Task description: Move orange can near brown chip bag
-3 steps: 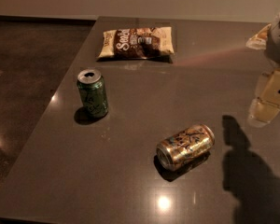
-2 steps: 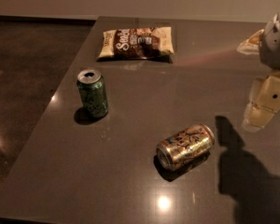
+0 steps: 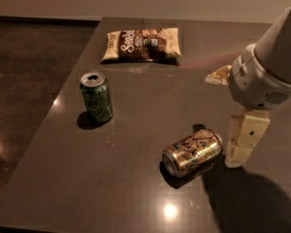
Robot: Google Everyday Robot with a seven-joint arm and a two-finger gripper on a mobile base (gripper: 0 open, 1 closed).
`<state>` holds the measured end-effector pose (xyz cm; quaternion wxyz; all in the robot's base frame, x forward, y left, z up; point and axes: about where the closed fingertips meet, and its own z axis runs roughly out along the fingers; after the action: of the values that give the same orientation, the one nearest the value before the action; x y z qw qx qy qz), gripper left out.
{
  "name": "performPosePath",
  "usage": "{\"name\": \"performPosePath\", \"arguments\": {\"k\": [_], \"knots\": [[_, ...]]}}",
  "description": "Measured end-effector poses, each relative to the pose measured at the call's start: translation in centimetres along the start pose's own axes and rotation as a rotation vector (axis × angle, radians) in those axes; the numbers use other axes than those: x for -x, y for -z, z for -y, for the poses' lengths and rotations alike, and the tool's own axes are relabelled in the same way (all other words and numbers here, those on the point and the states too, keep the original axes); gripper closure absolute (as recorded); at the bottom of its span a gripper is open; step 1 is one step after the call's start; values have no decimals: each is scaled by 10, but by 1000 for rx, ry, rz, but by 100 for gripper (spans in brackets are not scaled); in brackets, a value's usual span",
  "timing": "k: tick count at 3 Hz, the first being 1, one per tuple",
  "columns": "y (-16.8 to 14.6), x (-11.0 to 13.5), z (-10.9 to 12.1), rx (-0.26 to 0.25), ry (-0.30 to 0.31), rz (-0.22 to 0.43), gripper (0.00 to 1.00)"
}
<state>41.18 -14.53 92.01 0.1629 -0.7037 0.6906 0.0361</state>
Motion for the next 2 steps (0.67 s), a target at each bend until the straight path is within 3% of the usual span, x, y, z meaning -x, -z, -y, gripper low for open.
{"name": "performPosePath", "arguments": {"k": [1, 2], "knots": [[-35, 12, -16, 56, 118, -13, 0], [-49, 15, -23, 83, 168, -23, 0]]}}
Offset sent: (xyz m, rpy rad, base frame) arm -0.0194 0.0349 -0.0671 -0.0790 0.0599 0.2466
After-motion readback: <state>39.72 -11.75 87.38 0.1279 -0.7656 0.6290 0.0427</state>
